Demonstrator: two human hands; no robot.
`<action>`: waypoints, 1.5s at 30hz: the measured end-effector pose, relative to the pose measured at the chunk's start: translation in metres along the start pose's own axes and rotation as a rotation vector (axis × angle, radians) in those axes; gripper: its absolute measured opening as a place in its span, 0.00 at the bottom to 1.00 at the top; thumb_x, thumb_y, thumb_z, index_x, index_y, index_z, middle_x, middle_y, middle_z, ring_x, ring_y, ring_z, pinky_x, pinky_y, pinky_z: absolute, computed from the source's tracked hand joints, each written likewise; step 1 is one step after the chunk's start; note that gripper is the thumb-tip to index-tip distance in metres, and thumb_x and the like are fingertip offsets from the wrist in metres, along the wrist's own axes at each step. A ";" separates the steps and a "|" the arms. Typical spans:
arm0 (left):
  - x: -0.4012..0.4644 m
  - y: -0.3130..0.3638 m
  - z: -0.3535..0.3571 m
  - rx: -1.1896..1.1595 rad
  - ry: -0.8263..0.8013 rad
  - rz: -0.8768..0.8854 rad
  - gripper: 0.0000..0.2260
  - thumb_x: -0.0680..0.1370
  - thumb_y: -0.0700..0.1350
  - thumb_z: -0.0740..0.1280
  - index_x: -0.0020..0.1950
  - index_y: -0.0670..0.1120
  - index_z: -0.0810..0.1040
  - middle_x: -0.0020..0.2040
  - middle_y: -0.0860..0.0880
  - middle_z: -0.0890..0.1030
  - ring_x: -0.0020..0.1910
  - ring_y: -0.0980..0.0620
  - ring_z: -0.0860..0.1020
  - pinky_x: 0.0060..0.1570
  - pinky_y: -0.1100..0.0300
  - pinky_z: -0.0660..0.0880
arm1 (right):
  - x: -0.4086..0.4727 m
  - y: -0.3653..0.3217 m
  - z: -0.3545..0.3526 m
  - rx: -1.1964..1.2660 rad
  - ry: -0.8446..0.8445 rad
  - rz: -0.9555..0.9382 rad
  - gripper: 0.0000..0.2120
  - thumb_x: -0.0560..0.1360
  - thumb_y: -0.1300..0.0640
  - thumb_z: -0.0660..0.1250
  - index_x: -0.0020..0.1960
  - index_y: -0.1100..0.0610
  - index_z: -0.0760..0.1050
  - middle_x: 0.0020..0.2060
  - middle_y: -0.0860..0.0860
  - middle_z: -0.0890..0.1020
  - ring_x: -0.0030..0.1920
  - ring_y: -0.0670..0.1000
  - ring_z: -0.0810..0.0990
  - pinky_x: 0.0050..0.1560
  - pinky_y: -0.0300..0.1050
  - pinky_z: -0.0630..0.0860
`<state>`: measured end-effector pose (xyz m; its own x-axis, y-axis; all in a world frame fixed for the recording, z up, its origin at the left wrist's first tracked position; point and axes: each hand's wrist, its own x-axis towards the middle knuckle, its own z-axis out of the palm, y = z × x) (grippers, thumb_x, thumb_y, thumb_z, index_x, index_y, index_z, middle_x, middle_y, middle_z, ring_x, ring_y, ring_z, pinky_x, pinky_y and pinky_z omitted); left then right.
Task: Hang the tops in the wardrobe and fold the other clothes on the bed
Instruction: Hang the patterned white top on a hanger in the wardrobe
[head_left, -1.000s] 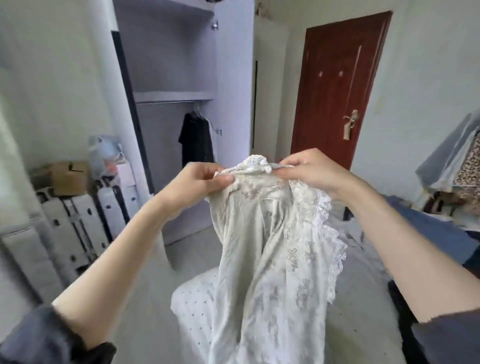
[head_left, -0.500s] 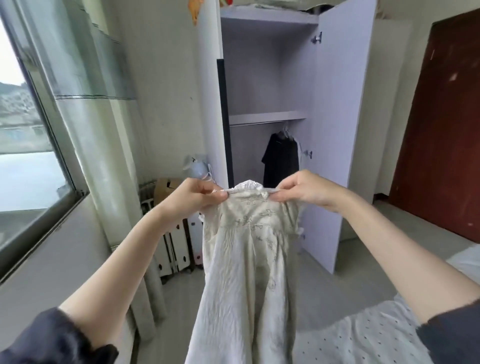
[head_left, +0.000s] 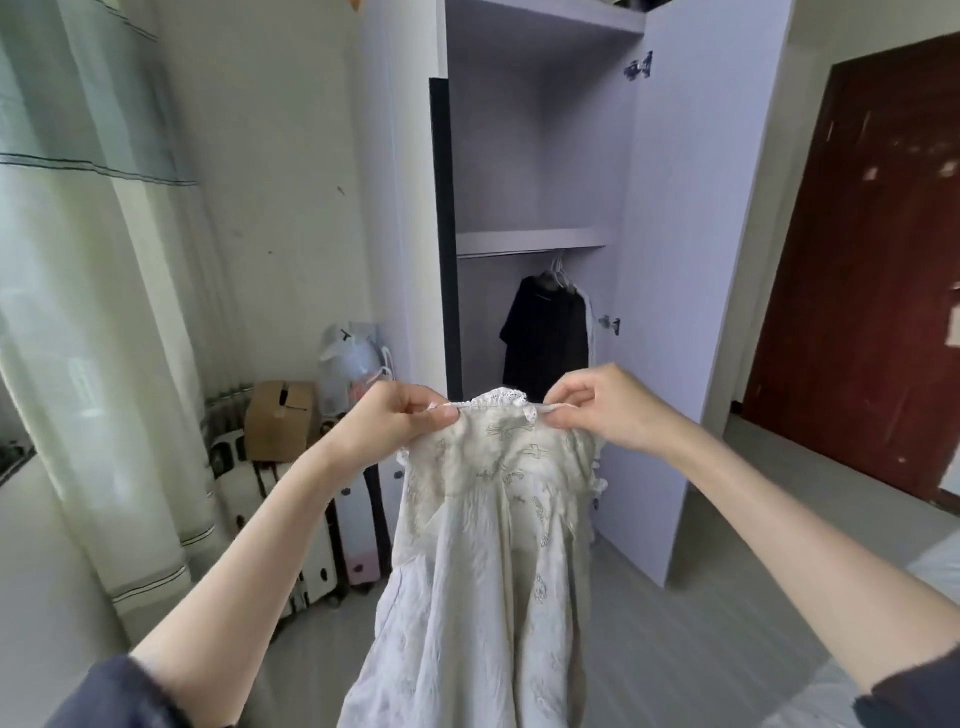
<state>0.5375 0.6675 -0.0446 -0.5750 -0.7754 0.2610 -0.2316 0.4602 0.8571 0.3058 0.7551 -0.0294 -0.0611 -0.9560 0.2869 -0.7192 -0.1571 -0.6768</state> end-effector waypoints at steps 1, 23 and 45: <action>0.021 -0.017 -0.009 -0.007 -0.036 0.006 0.07 0.75 0.46 0.69 0.41 0.43 0.82 0.31 0.53 0.75 0.30 0.57 0.71 0.35 0.68 0.69 | 0.021 0.006 0.009 -0.006 0.032 0.016 0.03 0.69 0.52 0.74 0.39 0.49 0.80 0.38 0.45 0.84 0.39 0.37 0.80 0.44 0.28 0.73; 0.200 -0.164 0.047 0.044 -0.005 0.356 0.10 0.76 0.36 0.65 0.51 0.50 0.74 0.49 0.54 0.72 0.44 0.66 0.72 0.44 0.74 0.68 | 0.201 0.063 -0.003 0.223 0.342 0.224 0.08 0.78 0.60 0.62 0.42 0.55 0.77 0.38 0.48 0.80 0.37 0.40 0.78 0.38 0.27 0.72; 0.521 -0.154 0.260 -0.211 -0.382 0.123 0.06 0.79 0.44 0.63 0.46 0.45 0.78 0.41 0.42 0.78 0.38 0.54 0.72 0.42 0.59 0.70 | 0.303 0.350 -0.216 0.097 0.403 0.431 0.07 0.78 0.58 0.64 0.43 0.55 0.79 0.41 0.51 0.82 0.44 0.48 0.78 0.50 0.41 0.70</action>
<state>0.0699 0.3053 -0.1560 -0.8456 -0.4874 0.2175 -0.0017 0.4100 0.9121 -0.1134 0.4640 -0.0329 -0.6048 -0.7722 0.1947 -0.5060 0.1839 -0.8427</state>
